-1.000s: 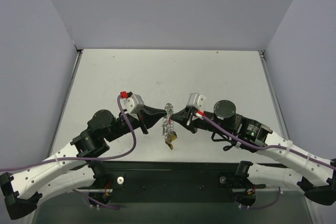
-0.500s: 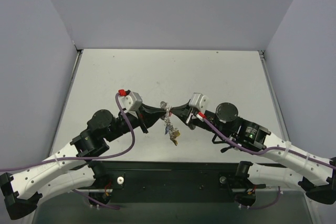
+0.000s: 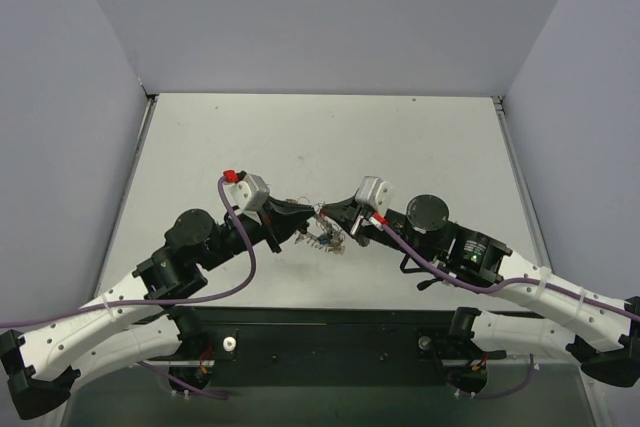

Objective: Put the keys on the keyring

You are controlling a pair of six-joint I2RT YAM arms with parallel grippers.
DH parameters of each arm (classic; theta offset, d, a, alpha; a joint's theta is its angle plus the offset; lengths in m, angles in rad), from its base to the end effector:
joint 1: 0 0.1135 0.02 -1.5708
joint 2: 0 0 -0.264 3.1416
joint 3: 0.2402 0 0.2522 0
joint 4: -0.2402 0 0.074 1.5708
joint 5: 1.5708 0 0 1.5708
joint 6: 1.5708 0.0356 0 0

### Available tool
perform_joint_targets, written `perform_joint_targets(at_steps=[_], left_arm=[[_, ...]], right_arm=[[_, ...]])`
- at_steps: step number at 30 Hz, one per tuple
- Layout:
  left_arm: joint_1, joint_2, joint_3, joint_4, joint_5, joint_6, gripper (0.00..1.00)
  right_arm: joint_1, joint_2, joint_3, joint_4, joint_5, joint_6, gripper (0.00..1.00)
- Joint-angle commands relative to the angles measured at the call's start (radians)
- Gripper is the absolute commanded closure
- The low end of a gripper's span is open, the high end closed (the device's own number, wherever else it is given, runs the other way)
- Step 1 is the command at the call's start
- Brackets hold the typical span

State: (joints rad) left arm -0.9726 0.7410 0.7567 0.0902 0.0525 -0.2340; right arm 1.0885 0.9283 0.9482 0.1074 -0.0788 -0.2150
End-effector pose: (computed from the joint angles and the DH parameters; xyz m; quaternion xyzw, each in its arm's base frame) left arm 0.0988 -0.1483 0.3671 0.2595 0.6163 -0.4362 0.6021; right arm 0.0968 0.1910 0.4036 -0.4240 0.5069 0.3409 0.6687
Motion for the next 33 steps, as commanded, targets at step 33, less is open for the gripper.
perform_joint_targets(at_steps=[33], left_arm=[[0.0, -0.038, 0.02, 0.169, 0.098, 0.024, 1.0]], right_arm=[[0.022, 0.007, 0.061, -0.035, 0.013, -0.04, 1.0]])
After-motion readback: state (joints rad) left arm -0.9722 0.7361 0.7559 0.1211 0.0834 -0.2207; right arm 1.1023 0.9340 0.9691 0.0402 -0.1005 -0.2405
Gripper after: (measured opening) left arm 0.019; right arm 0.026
